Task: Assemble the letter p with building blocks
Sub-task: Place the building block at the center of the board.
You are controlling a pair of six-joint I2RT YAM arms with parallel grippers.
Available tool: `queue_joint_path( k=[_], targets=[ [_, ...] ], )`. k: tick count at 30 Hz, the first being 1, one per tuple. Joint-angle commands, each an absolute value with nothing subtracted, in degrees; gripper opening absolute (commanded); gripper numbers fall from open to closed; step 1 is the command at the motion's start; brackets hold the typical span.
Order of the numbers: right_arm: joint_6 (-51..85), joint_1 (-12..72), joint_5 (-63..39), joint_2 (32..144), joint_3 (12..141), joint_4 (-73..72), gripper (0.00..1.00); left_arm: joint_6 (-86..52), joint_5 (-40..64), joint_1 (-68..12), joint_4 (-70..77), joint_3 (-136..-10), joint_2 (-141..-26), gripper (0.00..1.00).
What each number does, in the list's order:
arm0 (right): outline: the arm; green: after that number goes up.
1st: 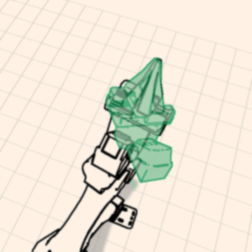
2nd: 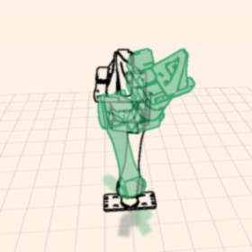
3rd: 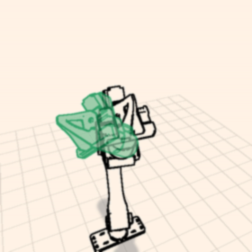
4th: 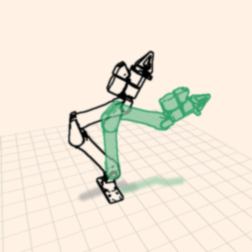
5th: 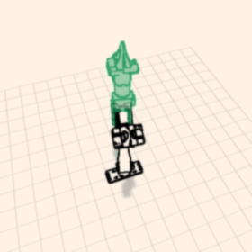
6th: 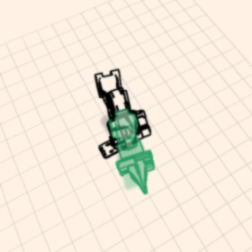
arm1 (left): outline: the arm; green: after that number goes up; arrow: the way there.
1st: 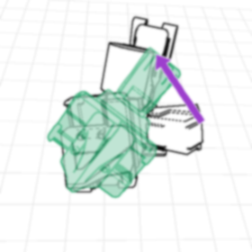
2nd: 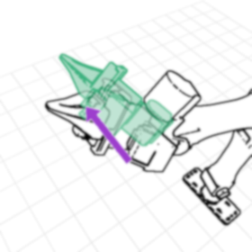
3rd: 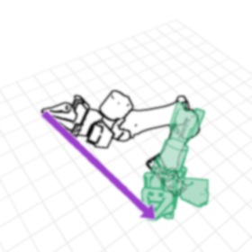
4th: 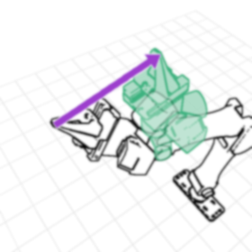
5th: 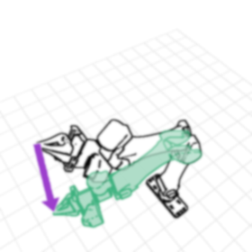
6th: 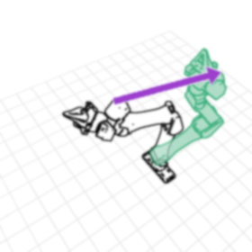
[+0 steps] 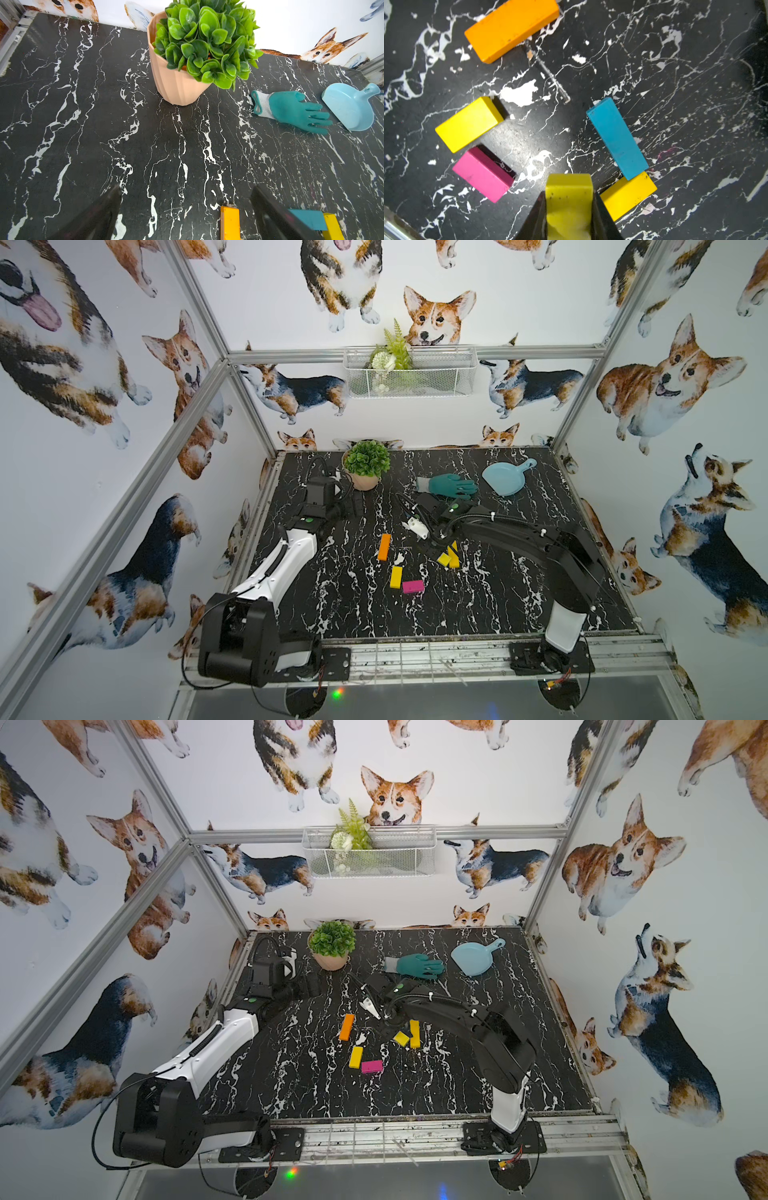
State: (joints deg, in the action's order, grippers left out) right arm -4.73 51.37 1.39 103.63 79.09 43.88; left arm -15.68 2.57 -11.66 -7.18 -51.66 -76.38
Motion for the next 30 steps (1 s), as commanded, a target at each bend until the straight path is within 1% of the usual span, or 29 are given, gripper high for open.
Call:
queue_joint_path(
  k=[1,5,10,15,20,25,30],
  targets=[
    [-12.13,51.33,-3.19,103.21,77.7,41.87,0.27,-16.43,3.6,-11.67,-5.45,-52.55,-76.89,1.0],
    [-13.16,51.07,-6.92,106.81,78.9,42.46,0.27,-16.61,3.6,-11.68,-5.34,-52.48,-76.88,1.0],
    [-13.11,51.06,-6.93,112.27,79.69,41.56,0.26,-16.42,3.53,-11.63,-5.58,-52.43,-76.66,1.0],
    [-14.11,51.08,-7.78,113.55,79.27,41.23,0.25,-16.26,3.25,-11.67,-5.64,-52.4,-76.62,1.0],
    [-15.57,51.07,-6.08,114.85,79.23,42.69,0.28,-16.17,3.19,-11.65,-5.71,-52.49,-76.9,1.0],
    [-13.95,51.07,-5.01,115.6,78.75,42.21,0.33,-15.91,2.82,-11.69,-5.99,-52.56,-76.9,1.0],
    [-12.44,51.49,-4.11,116.37,79.03,42.38,0.43,-15.86,2.55,-11.61,-5.98,-52.58,-76.73,1.0]
  ],
)
